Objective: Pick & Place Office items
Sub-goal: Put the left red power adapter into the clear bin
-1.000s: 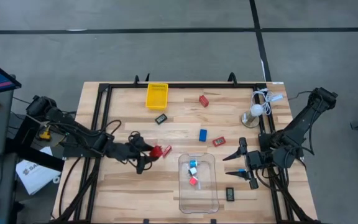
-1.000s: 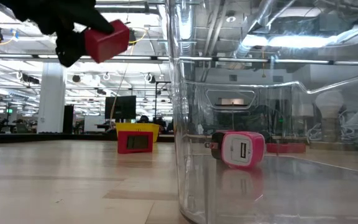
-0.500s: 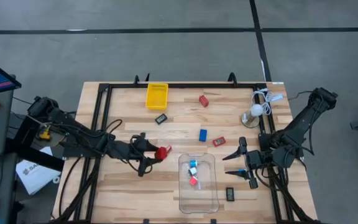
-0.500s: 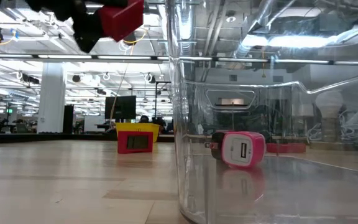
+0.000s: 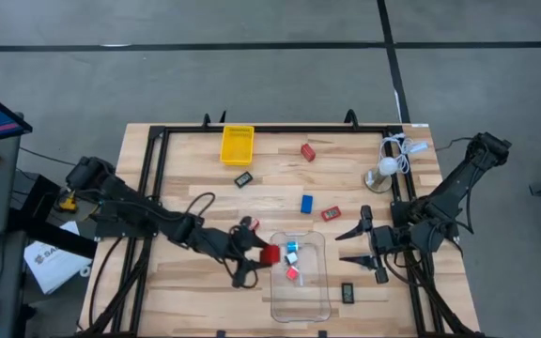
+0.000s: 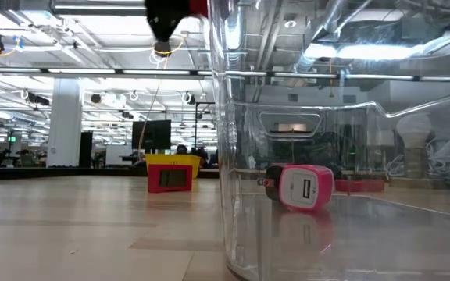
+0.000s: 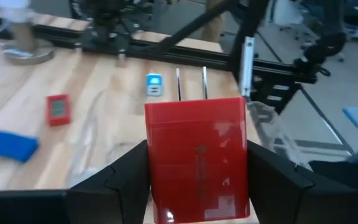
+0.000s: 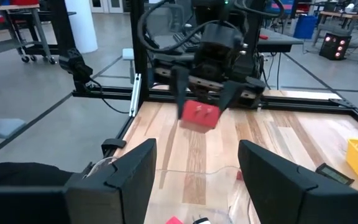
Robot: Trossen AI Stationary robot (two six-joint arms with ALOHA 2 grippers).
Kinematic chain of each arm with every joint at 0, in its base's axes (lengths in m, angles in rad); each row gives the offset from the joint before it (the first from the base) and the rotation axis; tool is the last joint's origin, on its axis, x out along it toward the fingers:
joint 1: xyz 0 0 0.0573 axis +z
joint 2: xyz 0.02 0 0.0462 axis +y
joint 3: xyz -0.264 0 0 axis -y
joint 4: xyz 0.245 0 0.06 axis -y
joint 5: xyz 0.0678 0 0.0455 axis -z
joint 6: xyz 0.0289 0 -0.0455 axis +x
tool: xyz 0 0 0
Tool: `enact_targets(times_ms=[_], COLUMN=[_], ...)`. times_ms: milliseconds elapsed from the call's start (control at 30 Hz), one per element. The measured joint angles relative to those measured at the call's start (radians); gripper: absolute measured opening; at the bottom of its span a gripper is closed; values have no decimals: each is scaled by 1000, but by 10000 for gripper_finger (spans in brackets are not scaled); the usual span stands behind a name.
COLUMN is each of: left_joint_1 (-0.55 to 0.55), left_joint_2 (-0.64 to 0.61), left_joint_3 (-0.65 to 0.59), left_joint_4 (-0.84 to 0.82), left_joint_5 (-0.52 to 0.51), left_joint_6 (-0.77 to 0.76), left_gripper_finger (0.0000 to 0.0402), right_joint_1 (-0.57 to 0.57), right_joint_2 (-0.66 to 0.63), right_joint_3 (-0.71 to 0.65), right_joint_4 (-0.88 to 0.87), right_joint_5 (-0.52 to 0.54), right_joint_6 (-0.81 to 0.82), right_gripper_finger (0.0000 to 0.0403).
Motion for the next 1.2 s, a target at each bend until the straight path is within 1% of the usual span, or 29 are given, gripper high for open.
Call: enact_targets(times_ms=[167, 433, 600, 700, 800, 967, 1200], left_joint_1=[0, 0, 0, 0, -1, -2, -17], left_joint_2=[85, 209, 280, 315, 347, 381, 417], left_joint_3=[88, 221, 286, 329, 369, 425, 505], left_joint_4=[-9, -125, -141, -188, -245, -279, -382], left_joint_5=[45, 52, 96, 104, 107, 155, 168], left_joint_6=[27, 27, 27, 25, 24, 23, -3], left_gripper_finger=[210, 210, 210, 210, 210, 210, 210], right_joint_1=[1, 1, 1, 1, 0, 0, 0], right_joint_2=[0, 0, 0, 0, 0, 0, 0], right_joint_3=[0, 0, 0, 0, 0, 0, 0], right_joint_4=[0, 0, 0, 0, 0, 0, 0], right_joint_5=[-2, -6, -9, -10, -19, -22, -25], right_joint_6=[-2, -5, -8, -9, -9, -9, -9], right_gripper_finger=[221, 221, 221, 221, 221, 221, 221])
